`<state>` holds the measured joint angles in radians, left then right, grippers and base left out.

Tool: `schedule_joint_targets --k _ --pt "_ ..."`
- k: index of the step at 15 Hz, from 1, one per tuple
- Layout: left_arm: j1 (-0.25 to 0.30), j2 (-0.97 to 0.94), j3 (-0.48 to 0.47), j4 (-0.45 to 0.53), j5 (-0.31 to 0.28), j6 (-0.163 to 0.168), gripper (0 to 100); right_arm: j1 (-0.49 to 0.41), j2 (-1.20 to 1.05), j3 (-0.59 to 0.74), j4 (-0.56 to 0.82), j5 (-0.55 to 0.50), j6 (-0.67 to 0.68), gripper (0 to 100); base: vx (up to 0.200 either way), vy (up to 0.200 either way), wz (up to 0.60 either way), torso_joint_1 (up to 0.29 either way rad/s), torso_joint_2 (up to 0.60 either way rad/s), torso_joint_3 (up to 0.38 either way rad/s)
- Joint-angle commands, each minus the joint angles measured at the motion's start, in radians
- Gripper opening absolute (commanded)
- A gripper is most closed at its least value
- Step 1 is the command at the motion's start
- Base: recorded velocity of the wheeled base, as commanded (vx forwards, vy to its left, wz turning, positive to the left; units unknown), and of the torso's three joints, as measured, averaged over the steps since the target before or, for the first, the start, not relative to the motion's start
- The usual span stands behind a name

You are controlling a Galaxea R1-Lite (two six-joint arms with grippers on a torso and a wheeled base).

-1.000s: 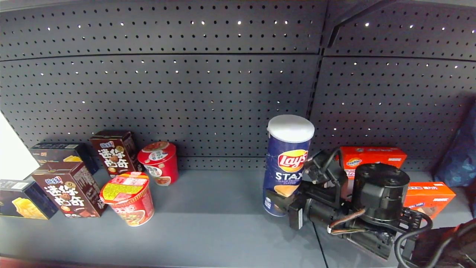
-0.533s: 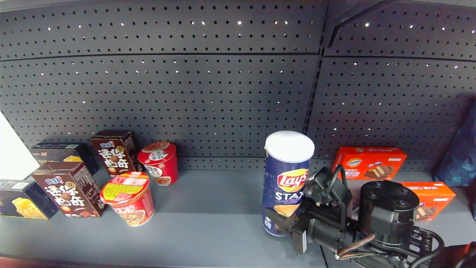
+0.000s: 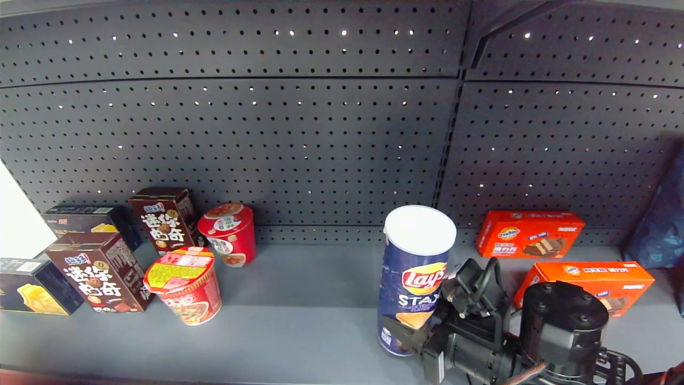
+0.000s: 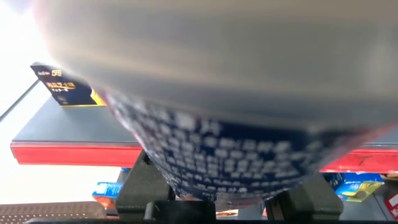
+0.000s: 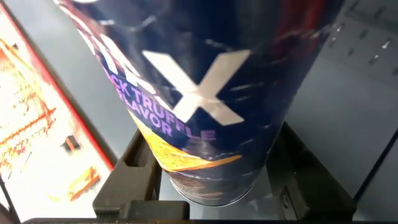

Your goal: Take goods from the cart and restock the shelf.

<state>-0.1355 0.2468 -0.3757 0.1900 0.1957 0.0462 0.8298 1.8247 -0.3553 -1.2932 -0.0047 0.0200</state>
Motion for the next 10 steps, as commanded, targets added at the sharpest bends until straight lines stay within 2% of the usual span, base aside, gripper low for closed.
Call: schedule_joint_targets --k 1,7,10 --pt "-0.001 0.002 -0.006 -0.001 0.001 0.0 0 0.012 0.021 0.035 -0.005 0.0 0.0 0 0.0 0.0 0.0 0.0 0.0 0.0" --pt "-0.001 0.002 -0.006 0.0 0.001 0.0 0 0.017 0.111 0.039 -0.109 -0.005 0.0 0 0.0 0.0 0.0 0.0 0.0 0.0" --pt "-0.001 -0.001 -0.002 0.002 0.001 -0.002 0 0.015 0.134 0.026 -0.11 -0.005 0.0 0 0.0 0.0 0.0 0.0 0.0 0.0"
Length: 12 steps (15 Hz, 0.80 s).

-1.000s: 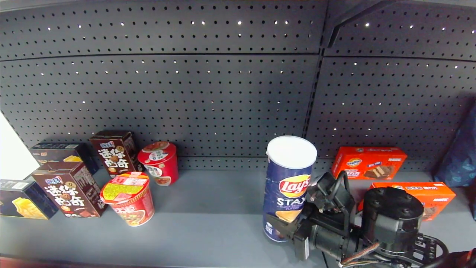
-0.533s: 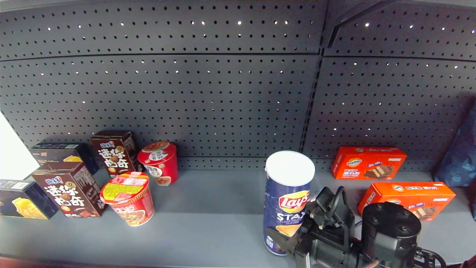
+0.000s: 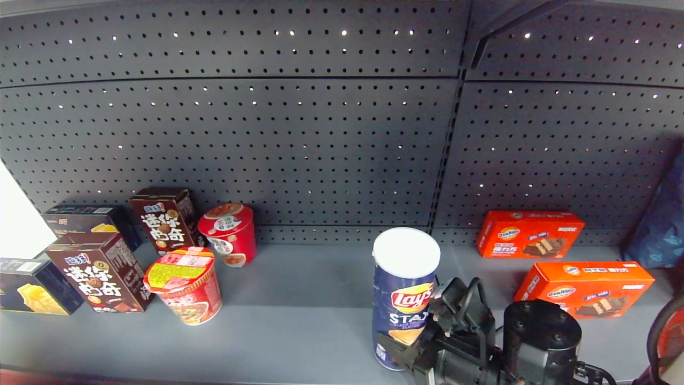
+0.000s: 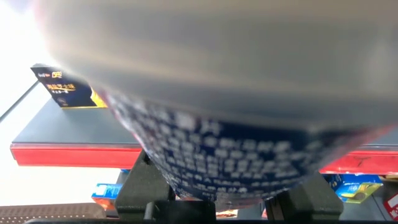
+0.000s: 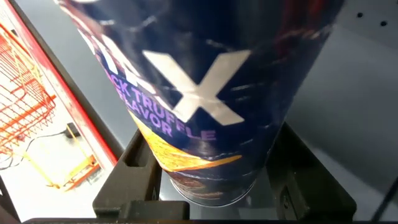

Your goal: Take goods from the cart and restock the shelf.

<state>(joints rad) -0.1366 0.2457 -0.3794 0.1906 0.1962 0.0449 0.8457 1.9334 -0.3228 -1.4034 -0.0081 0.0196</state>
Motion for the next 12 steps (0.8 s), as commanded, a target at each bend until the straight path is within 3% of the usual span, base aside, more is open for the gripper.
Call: schedule_joint_targets --k 1,6,7,12 --pt "0.0 0.0 0.005 0.0 0.0 0.0 0 -0.001 0.032 -0.013 0.0 0.0 0.0 0 0.0 0.0 0.0 0.0 0.0 0.0" --pt "0.0 0.0 0.01 0.0 0.0 0.0 0 -0.002 0.07 -0.056 0.0 0.002 -0.001 0 0.0 0.0 0.0 0.0 0.0 0.0" --pt "0.0 0.0 0.01 0.0 0.0 -0.002 0 -0.002 0.078 -0.062 0.0 0.002 -0.001 100 0.0 0.0 0.0 0.0 0.0 0.0" --pt "0.0 -0.002 0.01 0.0 0.0 -0.002 0 -0.001 0.03 -0.016 -0.008 0.0 -0.003 100 0.0 0.0 0.0 0.0 0.0 0.0"
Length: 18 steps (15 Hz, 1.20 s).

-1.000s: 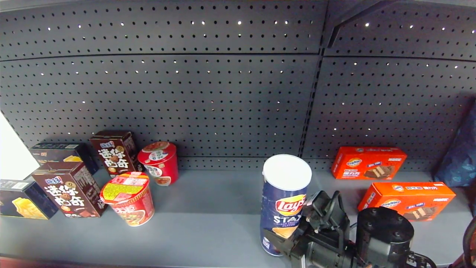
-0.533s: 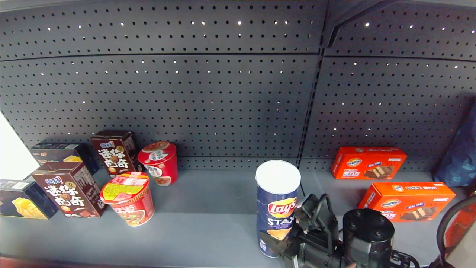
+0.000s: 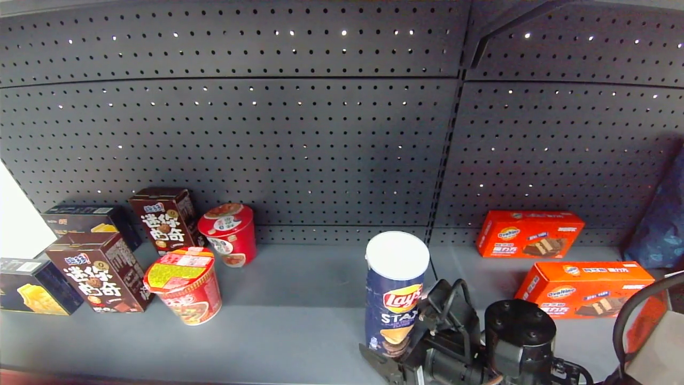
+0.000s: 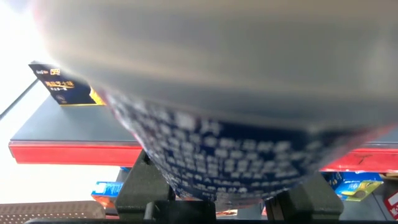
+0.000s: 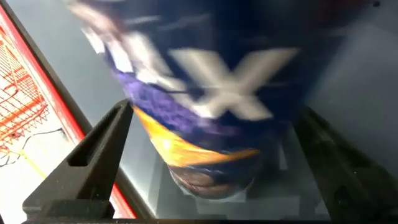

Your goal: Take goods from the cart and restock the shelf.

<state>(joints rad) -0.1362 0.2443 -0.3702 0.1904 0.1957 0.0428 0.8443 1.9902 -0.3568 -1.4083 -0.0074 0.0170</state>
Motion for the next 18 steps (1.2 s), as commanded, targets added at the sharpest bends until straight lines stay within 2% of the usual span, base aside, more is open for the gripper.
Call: schedule_joint_targets --k 1,2,3,5,8,13,18 --pt "0.0 0.0 0.001 0.0 0.001 0.0 0 -0.001 -0.048 0.052 -0.012 -0.002 -0.002 100 0.0 0.0 0.0 0.0 0.0 0.0" --pt "0.0 0.0 0.001 0.0 0.001 0.0 0 -0.001 -0.051 0.055 -0.012 -0.002 -0.002 100 0.0 0.0 0.0 0.0 0.0 0.0" --pt "0.0 -0.008 0.001 0.0 0.001 0.0 0 -0.008 -0.097 0.127 -0.031 0.0 -0.002 100 0.0 0.0 0.0 0.0 0.0 0.0" --pt "0.001 -0.017 0.005 0.003 0.001 0.0 0 -0.019 -0.145 0.18 -0.04 0.001 -0.002 100 0.0 0.0 0.0 0.0 0.0 0.0" --pt "0.001 -0.017 0.002 0.001 0.001 0.0 0 -0.08 -0.217 0.239 -0.038 0.006 -0.005 100 0.0 0.0 0.0 0.0 0.0 0.0" --pt "0.001 -0.017 0.007 0.001 0.001 0.0 0 -0.2 -0.194 0.208 -0.028 0.0 -0.006 100 0.0 0.0 0.0 0.0 0.0 0.0" --pt "0.001 -0.017 0.02 0.001 0.001 0.0 0 -0.211 -0.122 0.134 -0.031 0.0 -0.006 100 0.0 0.0 0.0 0.0 0.0 0.0"
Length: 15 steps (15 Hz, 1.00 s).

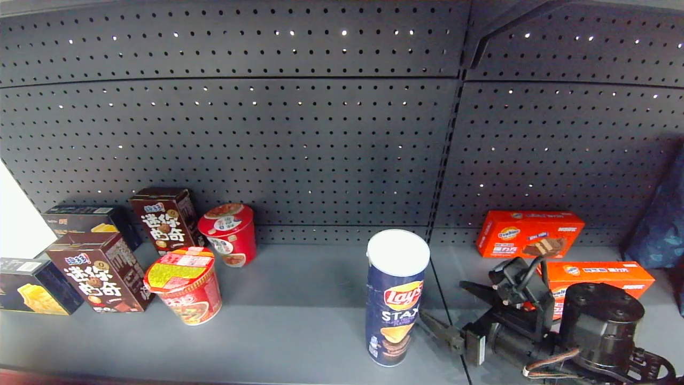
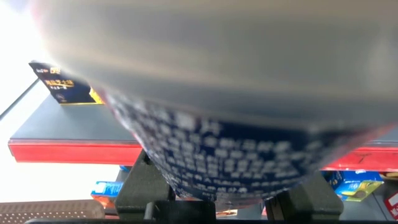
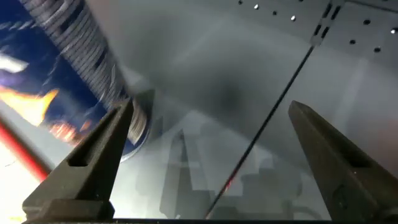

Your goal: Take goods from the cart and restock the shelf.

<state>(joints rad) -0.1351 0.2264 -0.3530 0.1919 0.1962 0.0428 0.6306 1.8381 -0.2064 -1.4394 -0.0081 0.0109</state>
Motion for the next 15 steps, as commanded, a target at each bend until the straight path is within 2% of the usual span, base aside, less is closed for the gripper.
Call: schedule_joint_targets --k 1,5,10,14,15 --pt "-0.001 0.001 0.005 0.0 0.0 0.0 0 0.009 0.043 -0.019 -0.003 0.0 -0.002 100 0.0 0.0 0.0 0.0 0.0 0.0" --pt "-0.001 0.001 0.016 0.0 -0.001 -0.001 0 0.058 0.061 -0.019 -0.006 -0.001 -0.002 100 0.0 0.0 0.0 0.0 0.0 0.0" --pt "-0.003 0.001 0.014 -0.002 -0.001 -0.001 0 0.054 0.047 -0.007 -0.009 -0.003 -0.003 100 0.0 0.0 0.0 0.0 0.0 0.0" --pt "-0.009 0.014 -0.041 -0.006 -0.011 0.006 0 0.058 -0.146 0.028 0.019 -0.035 -0.022 100 0.0 0.0 0.0 0.0 0.0 0.0" --pt "-0.011 0.024 -0.05 -0.006 -0.02 0.023 0 0.054 -0.217 0.05 0.053 -0.035 -0.04 100 0.0 0.0 0.0 0.0 0.0 0.0"
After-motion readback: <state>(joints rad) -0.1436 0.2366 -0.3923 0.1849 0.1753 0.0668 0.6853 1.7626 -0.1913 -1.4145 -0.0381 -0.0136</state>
